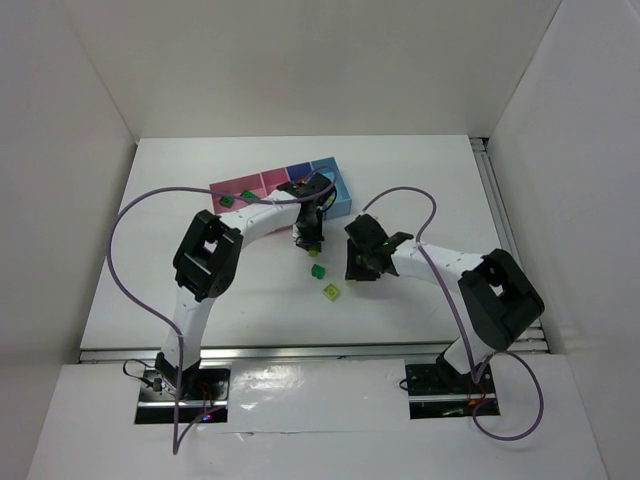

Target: Sort the legos into containers by color

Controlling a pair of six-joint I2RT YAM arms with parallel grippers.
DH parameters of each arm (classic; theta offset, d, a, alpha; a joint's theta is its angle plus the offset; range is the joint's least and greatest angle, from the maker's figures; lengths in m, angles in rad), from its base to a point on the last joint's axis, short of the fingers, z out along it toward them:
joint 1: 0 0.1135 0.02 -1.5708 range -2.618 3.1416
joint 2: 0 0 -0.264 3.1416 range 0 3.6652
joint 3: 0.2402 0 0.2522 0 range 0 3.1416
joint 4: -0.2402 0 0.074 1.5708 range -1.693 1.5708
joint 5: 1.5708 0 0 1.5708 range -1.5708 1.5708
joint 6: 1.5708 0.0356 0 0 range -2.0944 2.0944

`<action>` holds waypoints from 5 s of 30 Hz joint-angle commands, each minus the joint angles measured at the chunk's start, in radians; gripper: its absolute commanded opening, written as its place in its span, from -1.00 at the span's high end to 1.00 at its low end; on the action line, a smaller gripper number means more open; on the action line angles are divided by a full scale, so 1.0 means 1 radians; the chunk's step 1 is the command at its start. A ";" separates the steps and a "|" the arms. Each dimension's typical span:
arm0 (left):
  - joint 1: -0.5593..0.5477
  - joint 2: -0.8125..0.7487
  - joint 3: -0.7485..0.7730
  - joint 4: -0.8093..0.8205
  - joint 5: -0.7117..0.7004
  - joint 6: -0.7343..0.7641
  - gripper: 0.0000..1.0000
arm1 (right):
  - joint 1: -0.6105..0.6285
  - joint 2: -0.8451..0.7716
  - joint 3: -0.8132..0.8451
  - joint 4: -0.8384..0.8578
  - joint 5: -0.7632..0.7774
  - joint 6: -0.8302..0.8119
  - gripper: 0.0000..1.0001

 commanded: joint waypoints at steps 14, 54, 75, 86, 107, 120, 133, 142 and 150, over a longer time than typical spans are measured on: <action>0.054 -0.155 0.103 -0.104 0.040 0.076 1.00 | -0.087 -0.023 0.339 -0.095 0.240 -0.133 0.42; 0.287 -0.100 0.281 -0.083 0.155 0.146 -0.21 | -0.169 0.363 0.863 0.034 0.175 -0.218 -0.50; 0.040 -0.294 -0.289 0.062 0.335 -0.113 -0.73 | 0.147 -0.217 -0.057 0.082 -0.046 -0.280 -0.84; 0.019 -0.211 -0.290 0.110 0.346 -0.247 -0.52 | 0.170 -0.118 -0.066 0.178 -0.061 -0.309 -0.73; 0.029 -0.149 -0.334 0.173 0.387 -0.280 0.87 | 0.190 -0.024 -0.107 0.277 0.030 -0.301 0.41; 0.101 -0.237 -0.109 0.011 0.240 -0.156 1.00 | 0.126 -0.312 0.012 -0.001 0.260 -0.289 0.47; 0.397 -0.295 0.051 -0.166 0.049 0.017 1.00 | -0.087 0.146 0.532 0.056 0.209 -0.289 0.47; 0.480 -0.162 0.121 -0.187 0.045 0.026 0.48 | -0.178 0.506 0.862 0.094 0.163 -0.277 0.43; 0.470 -0.123 0.192 -0.218 0.013 0.036 -0.70 | -0.201 0.619 1.056 0.042 0.071 -0.274 -0.52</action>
